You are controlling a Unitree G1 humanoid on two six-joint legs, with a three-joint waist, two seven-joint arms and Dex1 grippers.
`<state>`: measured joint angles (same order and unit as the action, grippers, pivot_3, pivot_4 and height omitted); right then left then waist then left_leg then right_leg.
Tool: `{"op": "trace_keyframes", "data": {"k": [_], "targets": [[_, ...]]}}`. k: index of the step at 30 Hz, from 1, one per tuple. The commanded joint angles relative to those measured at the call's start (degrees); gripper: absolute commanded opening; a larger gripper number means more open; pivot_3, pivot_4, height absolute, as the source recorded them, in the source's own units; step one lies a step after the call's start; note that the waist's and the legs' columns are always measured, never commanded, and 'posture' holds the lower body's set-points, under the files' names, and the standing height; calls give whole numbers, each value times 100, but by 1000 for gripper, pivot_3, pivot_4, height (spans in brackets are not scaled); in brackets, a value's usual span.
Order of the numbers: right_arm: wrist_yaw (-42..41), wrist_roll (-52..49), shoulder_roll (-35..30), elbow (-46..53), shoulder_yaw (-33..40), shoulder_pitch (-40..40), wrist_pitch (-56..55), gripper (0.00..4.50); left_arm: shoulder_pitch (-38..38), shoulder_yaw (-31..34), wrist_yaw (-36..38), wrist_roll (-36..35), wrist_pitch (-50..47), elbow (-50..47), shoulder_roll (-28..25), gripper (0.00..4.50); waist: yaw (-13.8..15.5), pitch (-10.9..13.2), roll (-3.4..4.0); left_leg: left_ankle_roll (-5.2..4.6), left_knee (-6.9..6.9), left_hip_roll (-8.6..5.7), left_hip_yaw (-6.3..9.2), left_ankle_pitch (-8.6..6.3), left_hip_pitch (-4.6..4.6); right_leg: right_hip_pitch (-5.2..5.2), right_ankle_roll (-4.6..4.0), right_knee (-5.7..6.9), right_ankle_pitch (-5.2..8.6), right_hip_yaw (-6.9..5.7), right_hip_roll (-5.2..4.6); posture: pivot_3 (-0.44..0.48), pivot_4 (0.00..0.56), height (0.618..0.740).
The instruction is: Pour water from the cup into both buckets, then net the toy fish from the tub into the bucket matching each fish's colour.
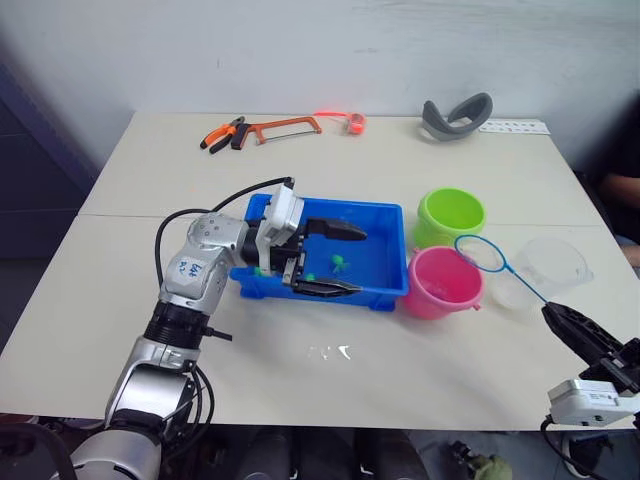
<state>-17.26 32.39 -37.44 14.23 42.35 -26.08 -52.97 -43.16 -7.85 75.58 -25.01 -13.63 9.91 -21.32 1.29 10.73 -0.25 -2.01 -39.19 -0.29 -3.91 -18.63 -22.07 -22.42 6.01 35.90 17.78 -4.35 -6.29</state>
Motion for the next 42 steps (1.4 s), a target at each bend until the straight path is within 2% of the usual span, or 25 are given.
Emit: {"op": "trace_keyframes", "data": {"k": [1, 7, 13, 17, 19, 23, 27, 31, 37, 42], "targets": [[-274, -1156, -60, 243, -405, -264, 552, 0, 2, 87, -23, -3, 139, -57, -16, 4473, 3, 0, 0, 0, 0, 0, 2, 0, 0, 0, 0, 1, 0, 0, 0, 0, 150, 740], [-1164, -4028, -229, 1393, -1284, -316, 3005, 0, 195, 534, 85, -203, 363, 95, -274, 4473, -33, 0, 1, -3, 0, 6, 5, 2, 4, 4, 0, 6, 0, -1, -12, 0, 150, 740], [-1308, -6224, -578, 2244, -1455, 397, 5069, 0, 448, 1282, -67, -468, 282, 218, -779, 4473, -38, 0, 1, -1, -1, 10, 17, 3, 3, 4, -3, 8, 1, -8, -28, 0, 150, 740], [-1410, -7011, -1097, 2330, -1737, 1233, 6309, 0, 596, 1758, -347, -434, 229, 363, -1219, 4473, -13, 0, 0, -3, -1, 5, 20, 2, 2, 7, -3, 8, 1, -11, -30, 0, 150, 740], [-1071, -7533, -1330, 2253, -1926, 1789, 7272, 0, 705, 1900, -461, -315, 326, 478, -1422, 4473, -7, 0, 0, -4, -1, 6, 21, 1, 1, 6, -3, 7, 1, -13, -31, 0, 150, 740], [-915, -8187, -1508, 2081, -2597, 3191, 8412, 0, 1034, 2182, -535, -211, 373, 648, -1920, 4473, -16, 0, -1, -5, 0, 6, 20, 0, -5, -1, -3, 5, 1, -17, -36, 0, 150, 740], [-905, -7988, -1346, 1890, -3369, 4271, 8963, 0, 1202, 2368, -472, -181, 417, 838, -2365, 4473, -55, 1, -3, -3, 4, 9, 21, -1, -12, -9, -3, 2, 1, -20, -35, 0, 150, 740], [-1161, -7012, -1162, 1490, -4520, 5126, 8997, 0, 1258, 2251, -406, -21, 508, 940, -2628, 4473, -54, -1, -6, -8, 6, 6, 21, -4, -20, -11, -3, -3, 1, -23, -39, 0, 150, 740], [-1540, -5848, -756, 876, -5546, 5758, 8750, 0, 1316, 2038, -316, 195, 482, 899, -2834, 4473, -70, -1, -7, -16, 4, 1, 11, -10, -30, -23, -2, -2, 1, -24, -37, 0, 150, 740], [-1746, -5190, -402, 450, -5958, 6000, 8646, 0, 1408, 1878, -314, 184, 169, 632, -2849, 4473, -150, -2, -8, -16, 4, 2, 9, -10, -34, -30, -2, 4, 1, -26, -30, 0, 150, 740]]}}
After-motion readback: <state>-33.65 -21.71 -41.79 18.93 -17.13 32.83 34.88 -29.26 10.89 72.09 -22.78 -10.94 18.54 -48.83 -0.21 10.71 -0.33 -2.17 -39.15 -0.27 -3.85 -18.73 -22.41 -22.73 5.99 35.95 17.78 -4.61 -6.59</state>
